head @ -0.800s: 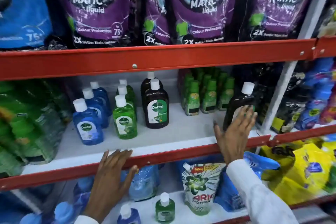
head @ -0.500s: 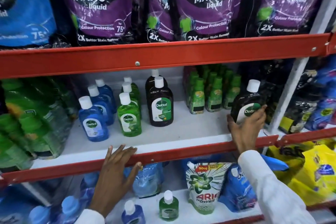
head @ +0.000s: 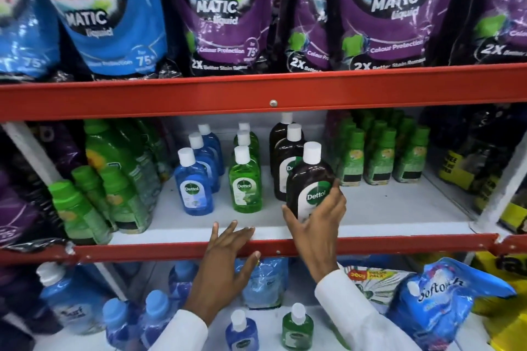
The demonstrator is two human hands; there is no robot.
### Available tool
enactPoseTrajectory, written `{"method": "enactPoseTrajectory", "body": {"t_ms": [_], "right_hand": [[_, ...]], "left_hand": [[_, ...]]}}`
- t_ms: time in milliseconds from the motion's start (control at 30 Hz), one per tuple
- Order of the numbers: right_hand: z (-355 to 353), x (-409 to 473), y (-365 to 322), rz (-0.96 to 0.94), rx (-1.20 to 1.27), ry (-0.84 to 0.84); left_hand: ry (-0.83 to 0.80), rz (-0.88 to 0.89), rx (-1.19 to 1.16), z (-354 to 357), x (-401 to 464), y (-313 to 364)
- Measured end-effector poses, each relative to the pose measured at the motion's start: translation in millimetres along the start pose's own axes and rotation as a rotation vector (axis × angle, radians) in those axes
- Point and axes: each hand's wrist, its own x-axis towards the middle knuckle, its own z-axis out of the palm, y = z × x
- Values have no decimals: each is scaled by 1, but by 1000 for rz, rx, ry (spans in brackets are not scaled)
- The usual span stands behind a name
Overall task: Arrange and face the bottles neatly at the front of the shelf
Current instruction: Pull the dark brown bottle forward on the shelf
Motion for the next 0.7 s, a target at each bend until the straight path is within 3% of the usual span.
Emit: {"method": "enactPoseTrajectory", "body": {"t_ms": [233,400,533,600,700], "right_hand": [[9,-10,-4,35,-1,72],[-3,-17,-2,37,32,10],[-32,-44,14,-179,41,83],[-43,-65,33,-309,66,-16],[-45,-85,71,-243,11,-449]], "left_hand": [[-4,13,-13,-1,-1,-1],[-22,0,47,-4,-4,-7],[34,-77,108,-19,-18,-29],[64,-90,116,-25,-25,-41],[56,-99,82,-24,-28,-48]]}}
